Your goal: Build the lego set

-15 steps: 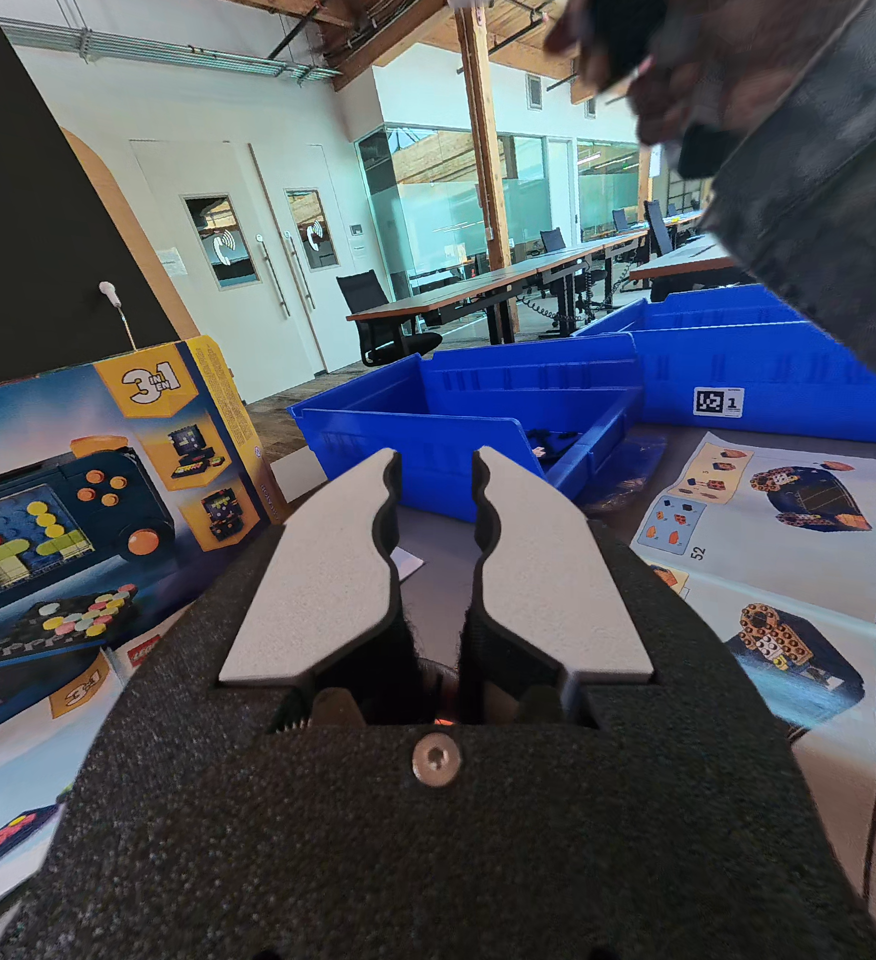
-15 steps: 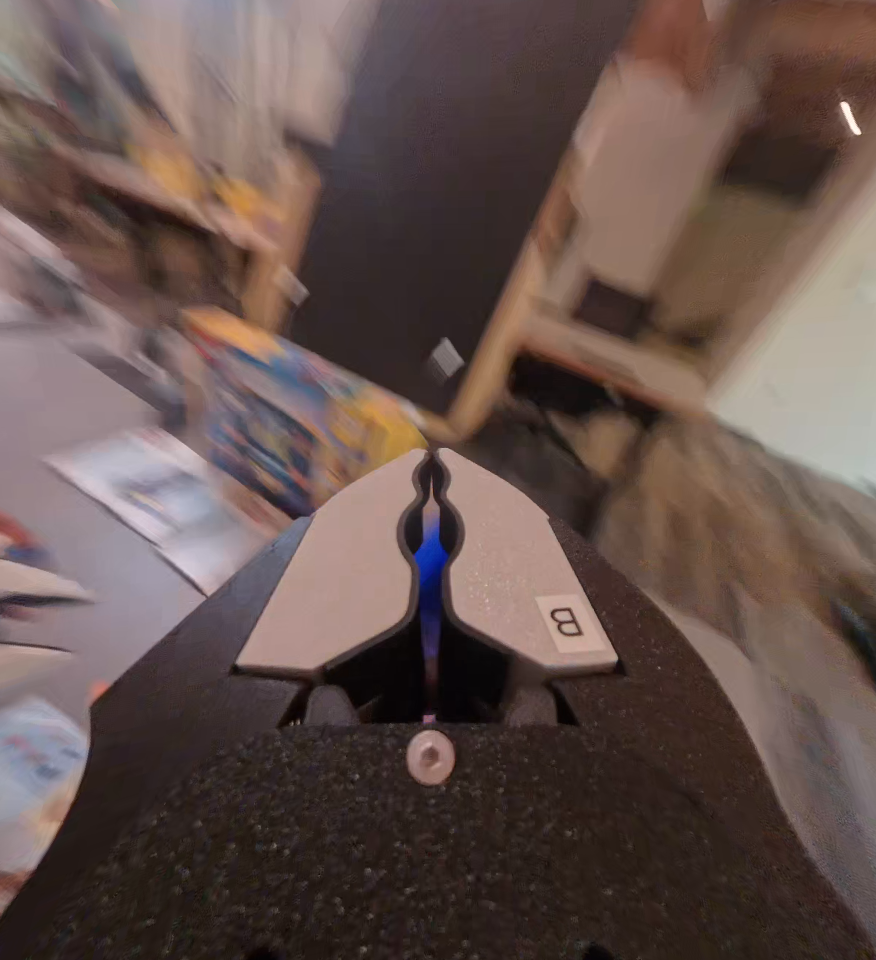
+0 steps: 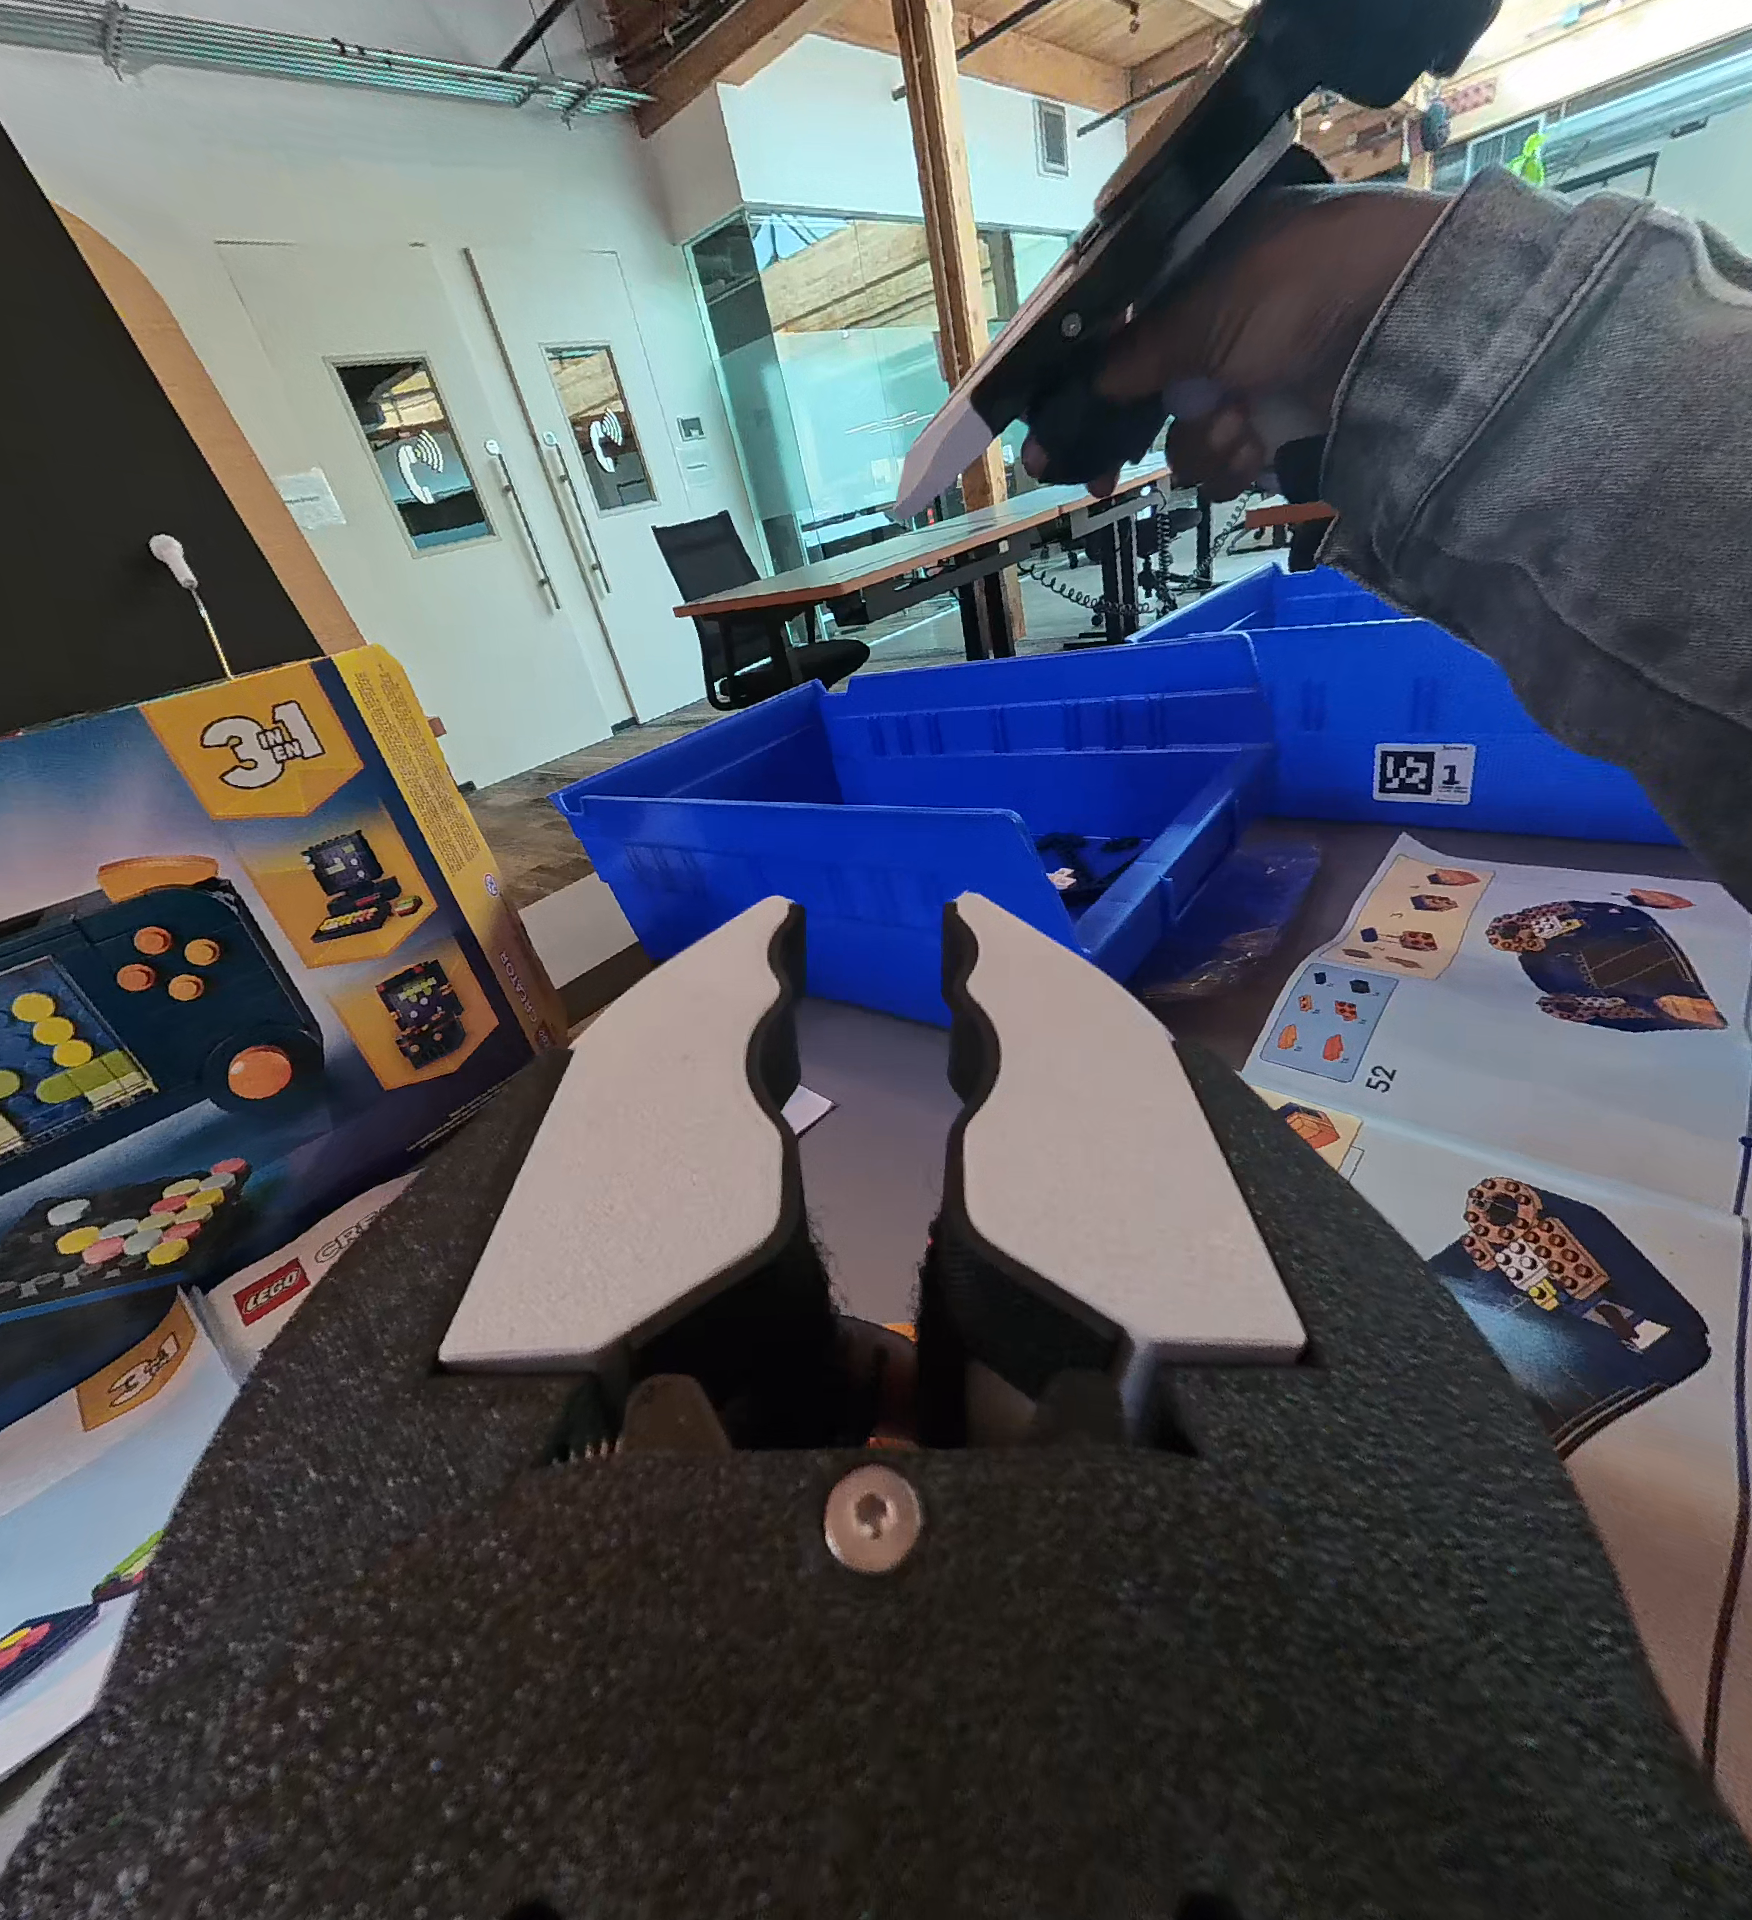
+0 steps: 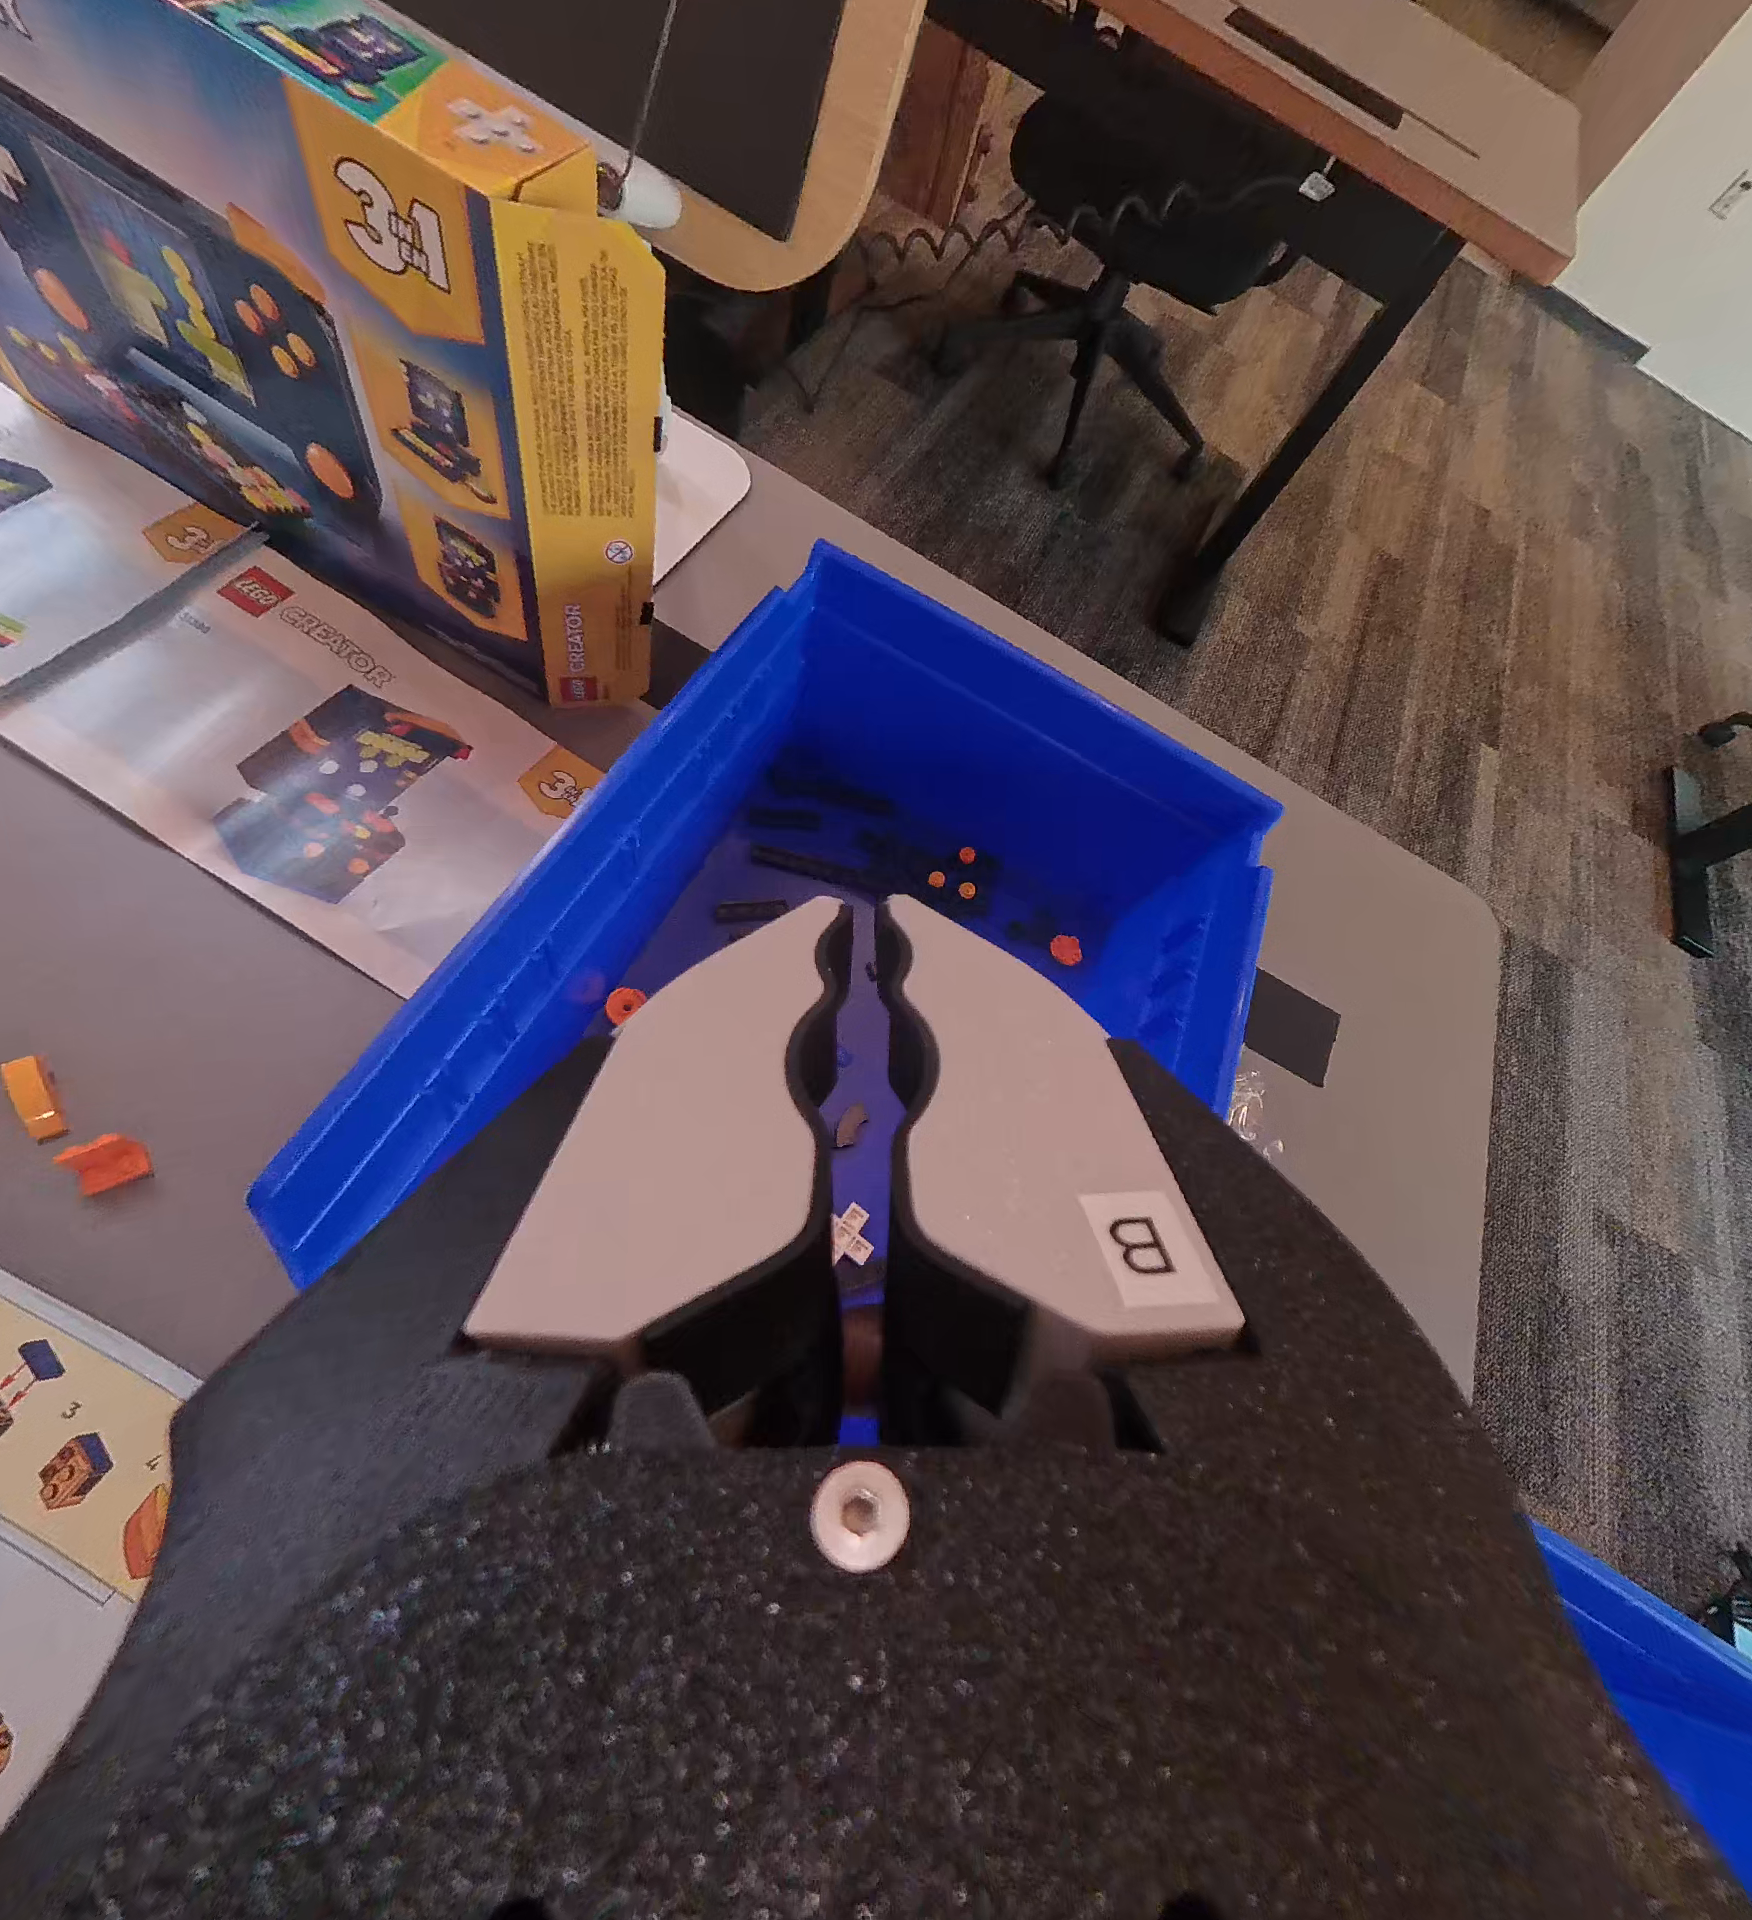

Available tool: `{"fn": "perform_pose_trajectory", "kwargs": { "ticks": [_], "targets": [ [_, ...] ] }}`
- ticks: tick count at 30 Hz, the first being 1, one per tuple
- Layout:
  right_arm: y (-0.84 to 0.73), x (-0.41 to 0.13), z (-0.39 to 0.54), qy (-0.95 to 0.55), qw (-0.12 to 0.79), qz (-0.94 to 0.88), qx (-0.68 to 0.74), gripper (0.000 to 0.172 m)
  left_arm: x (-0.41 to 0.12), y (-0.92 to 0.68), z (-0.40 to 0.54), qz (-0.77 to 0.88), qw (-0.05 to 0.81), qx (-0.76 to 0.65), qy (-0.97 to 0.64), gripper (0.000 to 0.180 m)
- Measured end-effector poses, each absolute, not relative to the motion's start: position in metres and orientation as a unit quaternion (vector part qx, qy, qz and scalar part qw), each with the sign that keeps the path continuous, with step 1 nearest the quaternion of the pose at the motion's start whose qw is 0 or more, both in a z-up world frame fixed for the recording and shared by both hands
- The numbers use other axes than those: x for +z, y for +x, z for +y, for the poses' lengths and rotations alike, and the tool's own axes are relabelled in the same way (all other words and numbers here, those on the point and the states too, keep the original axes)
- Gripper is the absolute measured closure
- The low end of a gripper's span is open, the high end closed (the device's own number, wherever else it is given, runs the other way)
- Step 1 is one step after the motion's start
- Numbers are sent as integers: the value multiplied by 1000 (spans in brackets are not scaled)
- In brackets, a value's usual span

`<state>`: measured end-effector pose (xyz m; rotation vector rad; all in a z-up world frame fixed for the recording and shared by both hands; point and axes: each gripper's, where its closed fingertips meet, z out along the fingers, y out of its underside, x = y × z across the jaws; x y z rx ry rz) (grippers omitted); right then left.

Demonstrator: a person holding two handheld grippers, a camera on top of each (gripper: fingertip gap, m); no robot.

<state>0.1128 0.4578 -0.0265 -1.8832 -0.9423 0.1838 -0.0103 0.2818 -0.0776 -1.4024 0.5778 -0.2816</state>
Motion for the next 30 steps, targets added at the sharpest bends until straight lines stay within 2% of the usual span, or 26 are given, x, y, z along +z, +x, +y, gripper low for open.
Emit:
{"fn": "perform_pose_trajectory", "kwargs": {
  "ticks": [9,30],
  "targets": [
    [112,-41,455,-790,458,-401,73,168,-79,-11,283,256,716,-130,-637,156],
    [117,-52,453,-804,428,-408,56,154,-83,-12,285,255,710,-130,-644,156]
  ]
}}
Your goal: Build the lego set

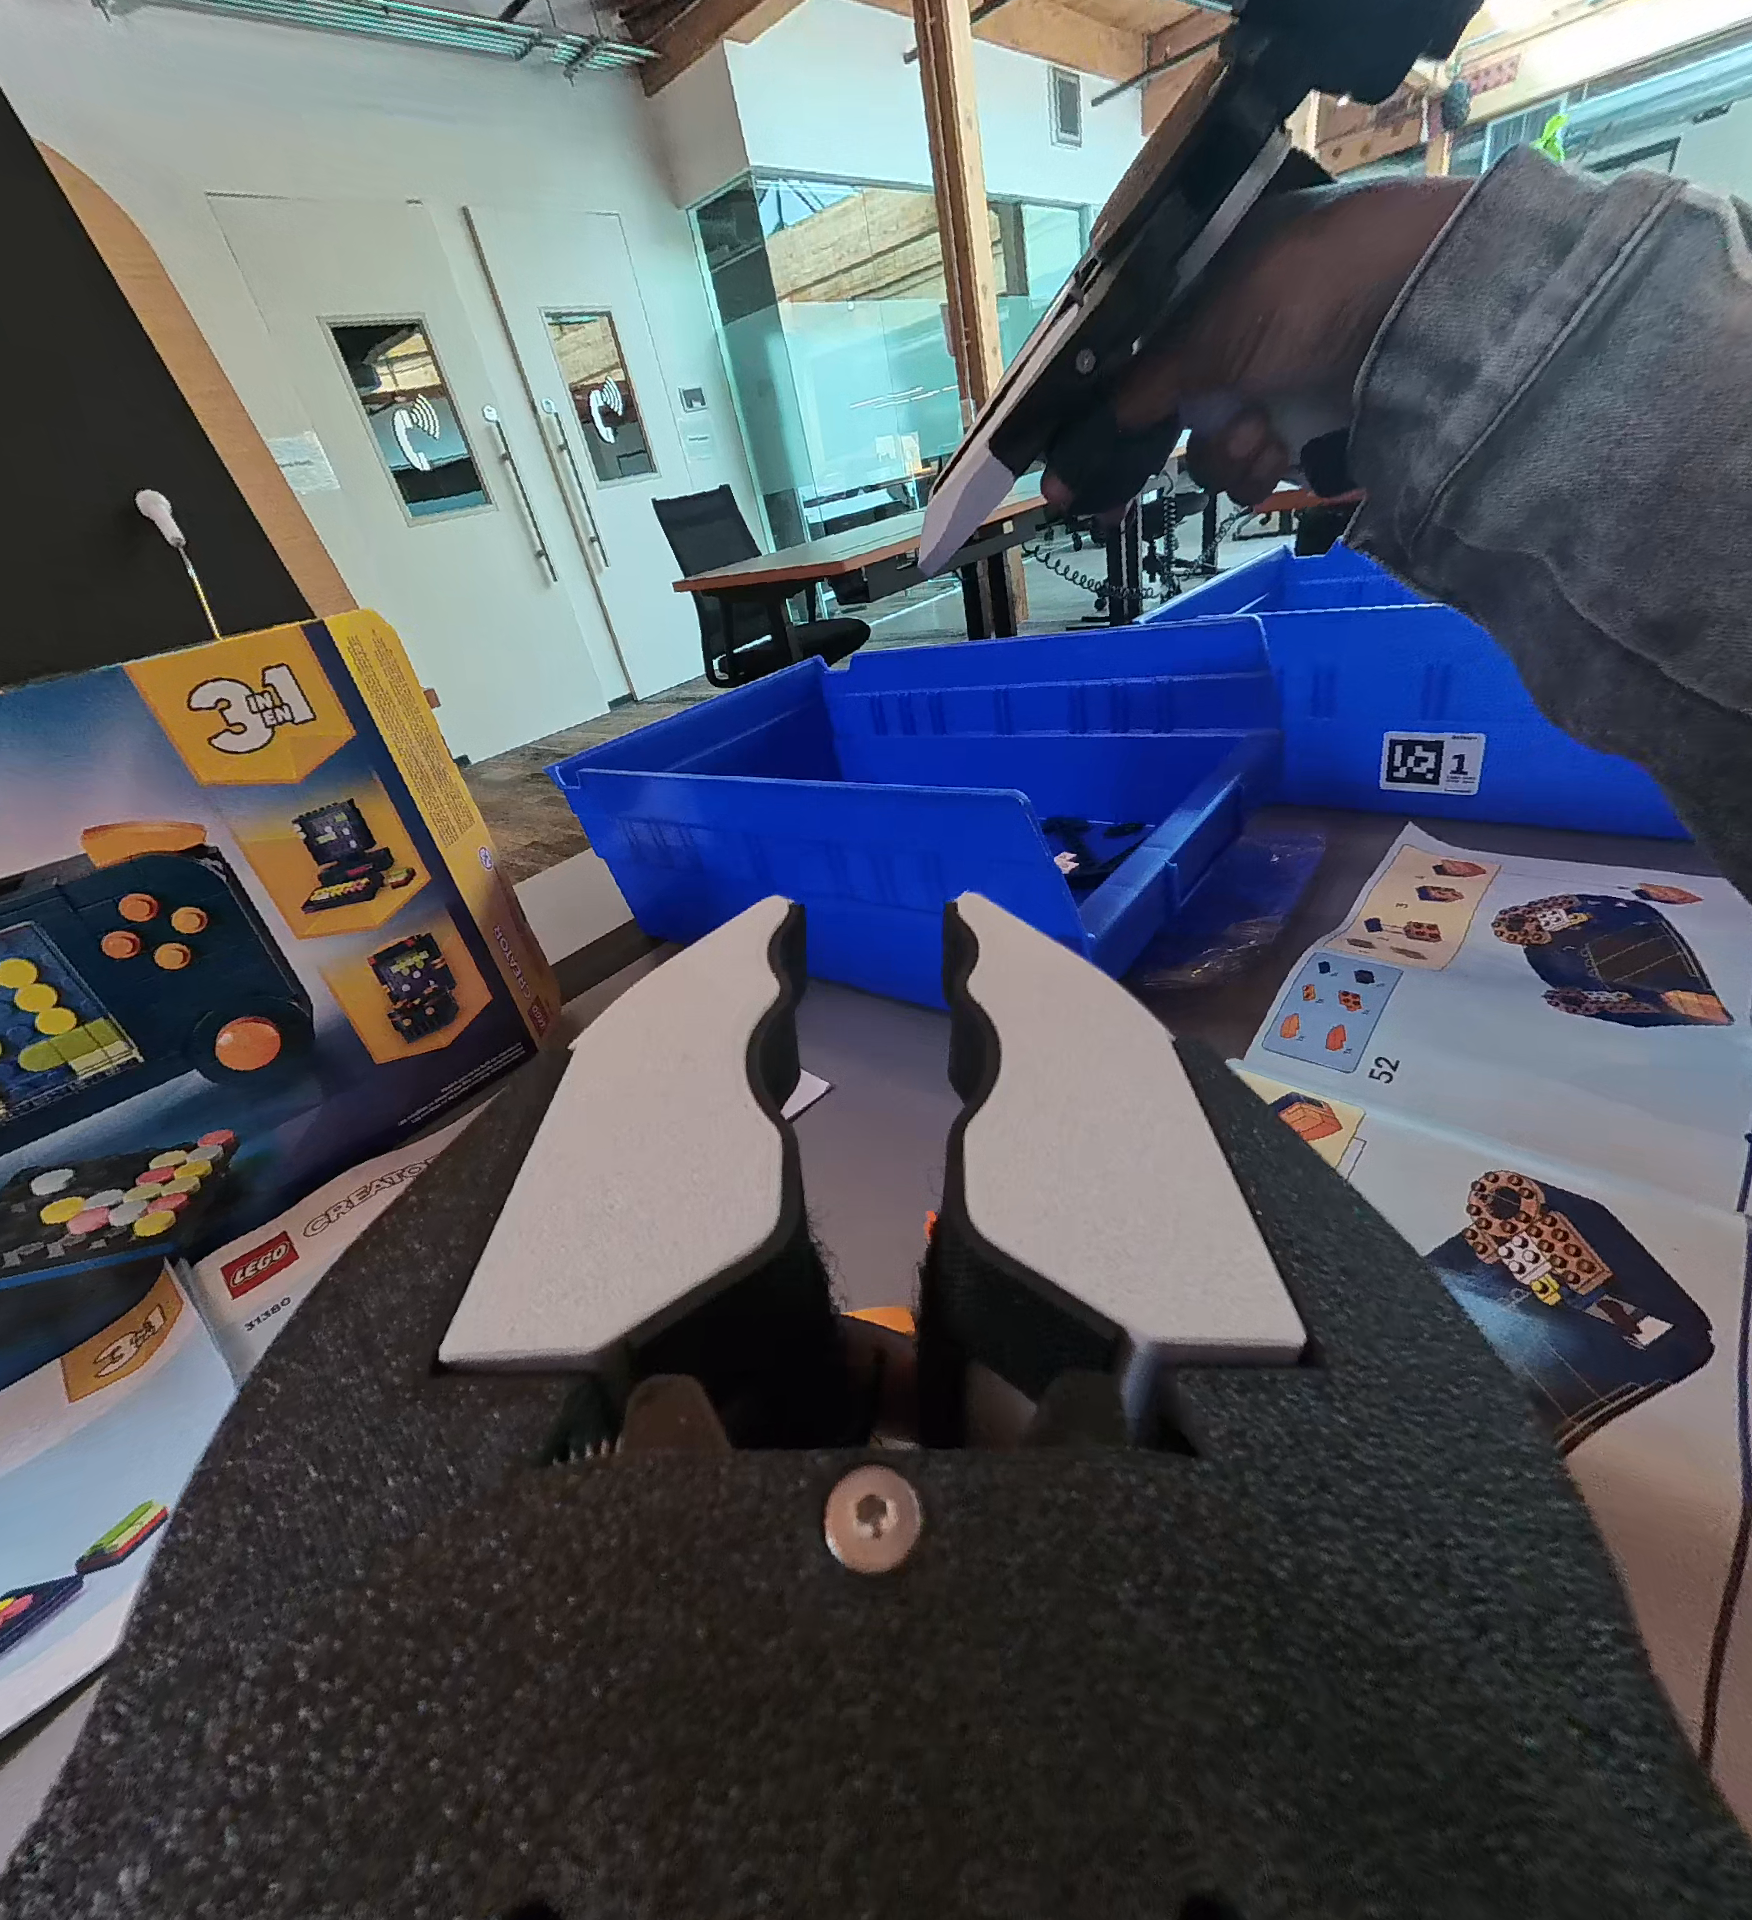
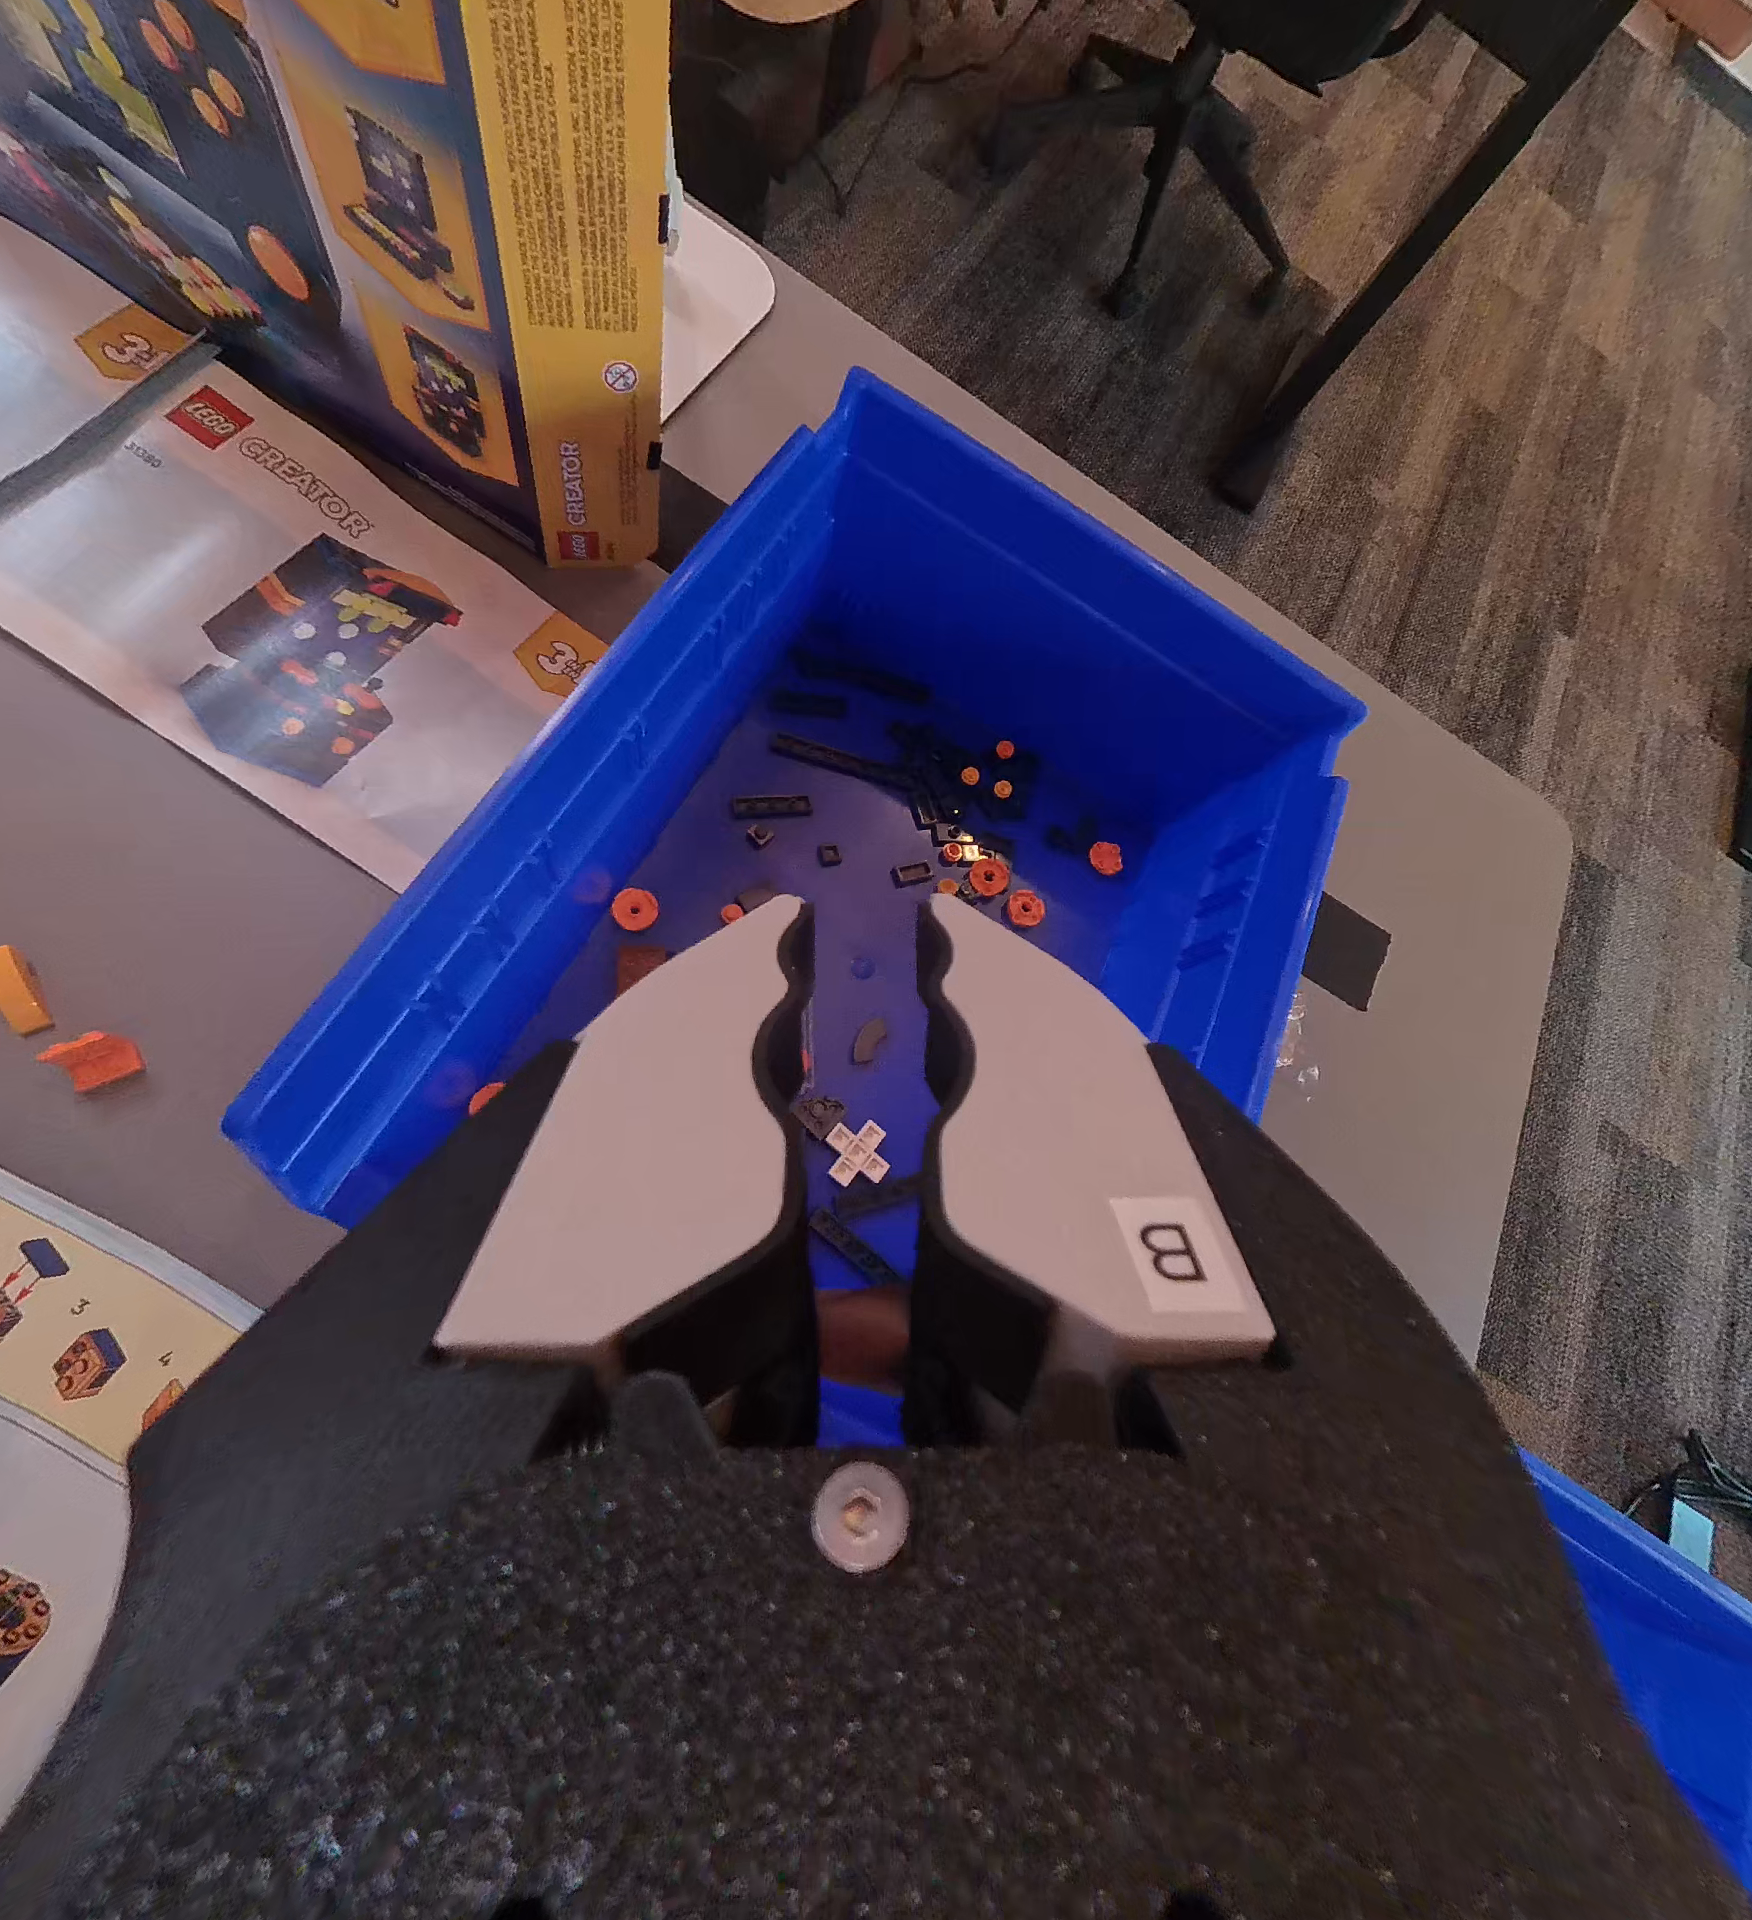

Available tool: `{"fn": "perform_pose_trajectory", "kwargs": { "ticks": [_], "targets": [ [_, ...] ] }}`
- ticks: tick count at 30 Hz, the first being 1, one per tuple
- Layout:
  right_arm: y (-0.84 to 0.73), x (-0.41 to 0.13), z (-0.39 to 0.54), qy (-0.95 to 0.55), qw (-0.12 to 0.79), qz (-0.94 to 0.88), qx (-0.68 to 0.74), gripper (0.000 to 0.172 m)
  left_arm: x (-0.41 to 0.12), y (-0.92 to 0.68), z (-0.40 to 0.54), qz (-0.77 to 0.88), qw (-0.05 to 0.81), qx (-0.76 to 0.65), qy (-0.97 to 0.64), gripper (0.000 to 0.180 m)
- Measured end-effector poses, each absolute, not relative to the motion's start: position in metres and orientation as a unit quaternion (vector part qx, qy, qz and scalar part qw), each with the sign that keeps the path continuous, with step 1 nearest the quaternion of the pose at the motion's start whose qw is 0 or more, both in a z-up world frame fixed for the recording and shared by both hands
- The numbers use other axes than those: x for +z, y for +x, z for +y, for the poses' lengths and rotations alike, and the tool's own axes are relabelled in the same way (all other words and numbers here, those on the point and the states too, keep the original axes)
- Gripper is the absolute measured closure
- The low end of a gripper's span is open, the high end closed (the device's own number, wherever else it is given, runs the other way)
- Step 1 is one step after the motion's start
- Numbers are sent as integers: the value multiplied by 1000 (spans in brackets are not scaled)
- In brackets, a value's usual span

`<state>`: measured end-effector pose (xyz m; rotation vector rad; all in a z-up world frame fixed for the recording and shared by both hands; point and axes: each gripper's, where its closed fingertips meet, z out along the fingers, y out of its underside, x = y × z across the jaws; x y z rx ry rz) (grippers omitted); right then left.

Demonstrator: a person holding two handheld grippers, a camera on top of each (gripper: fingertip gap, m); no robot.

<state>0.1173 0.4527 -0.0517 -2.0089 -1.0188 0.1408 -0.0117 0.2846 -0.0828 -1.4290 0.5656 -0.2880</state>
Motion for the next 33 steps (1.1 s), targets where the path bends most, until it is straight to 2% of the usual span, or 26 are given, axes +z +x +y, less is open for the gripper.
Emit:
{"fn": "perform_pose_trajectory", "kwargs": {
  "ticks": [28,33],
  "targets": [
    [113,-60,451,-810,410,-417,47,145,-84,-12,285,255,708,-127,-646,156],
    [113,-61,452,-812,408,-416,45,138,-83,-12,285,255,709,-126,-645,156]
  ]
}}
